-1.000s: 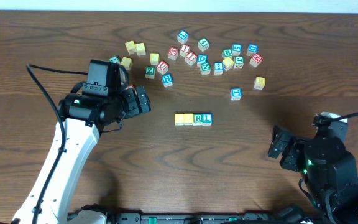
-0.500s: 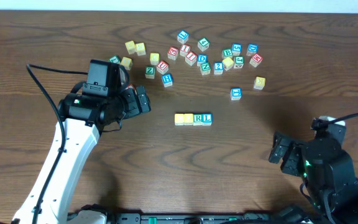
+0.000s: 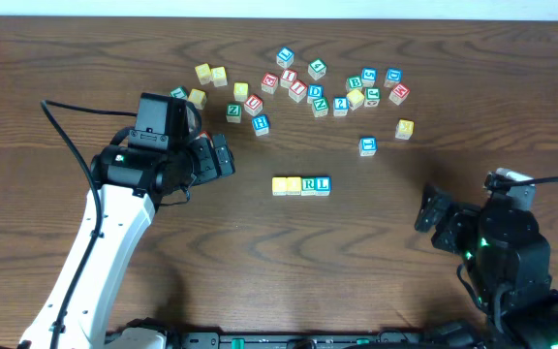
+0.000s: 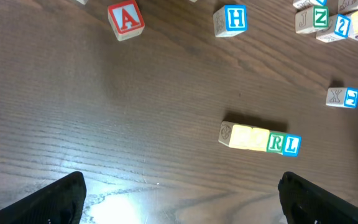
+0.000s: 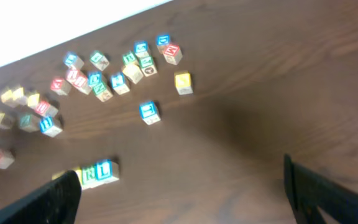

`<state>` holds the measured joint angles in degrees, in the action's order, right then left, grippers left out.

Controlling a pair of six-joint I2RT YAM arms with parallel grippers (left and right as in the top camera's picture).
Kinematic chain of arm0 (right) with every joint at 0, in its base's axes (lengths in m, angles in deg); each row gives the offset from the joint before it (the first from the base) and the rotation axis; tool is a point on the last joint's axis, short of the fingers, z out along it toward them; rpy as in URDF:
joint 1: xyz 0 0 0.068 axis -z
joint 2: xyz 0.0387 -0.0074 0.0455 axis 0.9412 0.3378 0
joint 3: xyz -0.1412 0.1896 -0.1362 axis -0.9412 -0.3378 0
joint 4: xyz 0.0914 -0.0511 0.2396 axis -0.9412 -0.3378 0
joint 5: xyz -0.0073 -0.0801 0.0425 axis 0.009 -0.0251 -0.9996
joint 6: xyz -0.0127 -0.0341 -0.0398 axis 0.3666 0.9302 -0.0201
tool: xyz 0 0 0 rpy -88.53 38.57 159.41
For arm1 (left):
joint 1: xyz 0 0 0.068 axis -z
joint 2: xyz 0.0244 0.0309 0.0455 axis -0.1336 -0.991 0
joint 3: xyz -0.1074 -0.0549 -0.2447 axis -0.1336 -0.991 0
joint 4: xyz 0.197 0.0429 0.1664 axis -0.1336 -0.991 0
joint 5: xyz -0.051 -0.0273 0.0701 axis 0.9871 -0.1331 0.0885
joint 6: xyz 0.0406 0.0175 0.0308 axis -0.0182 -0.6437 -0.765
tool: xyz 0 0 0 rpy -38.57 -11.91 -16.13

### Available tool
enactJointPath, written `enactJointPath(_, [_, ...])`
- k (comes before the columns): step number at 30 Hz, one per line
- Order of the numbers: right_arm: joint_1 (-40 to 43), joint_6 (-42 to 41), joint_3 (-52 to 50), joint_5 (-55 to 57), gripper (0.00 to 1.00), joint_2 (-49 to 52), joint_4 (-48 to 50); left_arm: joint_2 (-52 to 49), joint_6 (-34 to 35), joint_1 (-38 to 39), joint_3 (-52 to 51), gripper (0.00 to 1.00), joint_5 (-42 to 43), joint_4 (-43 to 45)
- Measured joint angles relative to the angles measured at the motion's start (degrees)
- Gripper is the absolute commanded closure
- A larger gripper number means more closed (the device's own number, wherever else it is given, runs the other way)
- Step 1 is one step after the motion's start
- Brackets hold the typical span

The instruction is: Spell out CORL

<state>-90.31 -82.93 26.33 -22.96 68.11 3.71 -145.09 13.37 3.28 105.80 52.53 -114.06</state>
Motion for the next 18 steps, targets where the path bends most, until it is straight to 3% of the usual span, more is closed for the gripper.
enactJointPath(5, [10.45,6.82,-15.80,-8.52,0.01,-8.28,17.59,0.00,-0.02,0.00,0.00,0.02,-0.04,0.02])
enactJointPath(18, [18.21,16.04,-38.29,-18.36,0.01,-26.51,35.50,0.00,0.00,0.00,0.00,0.02,-0.07,0.00])
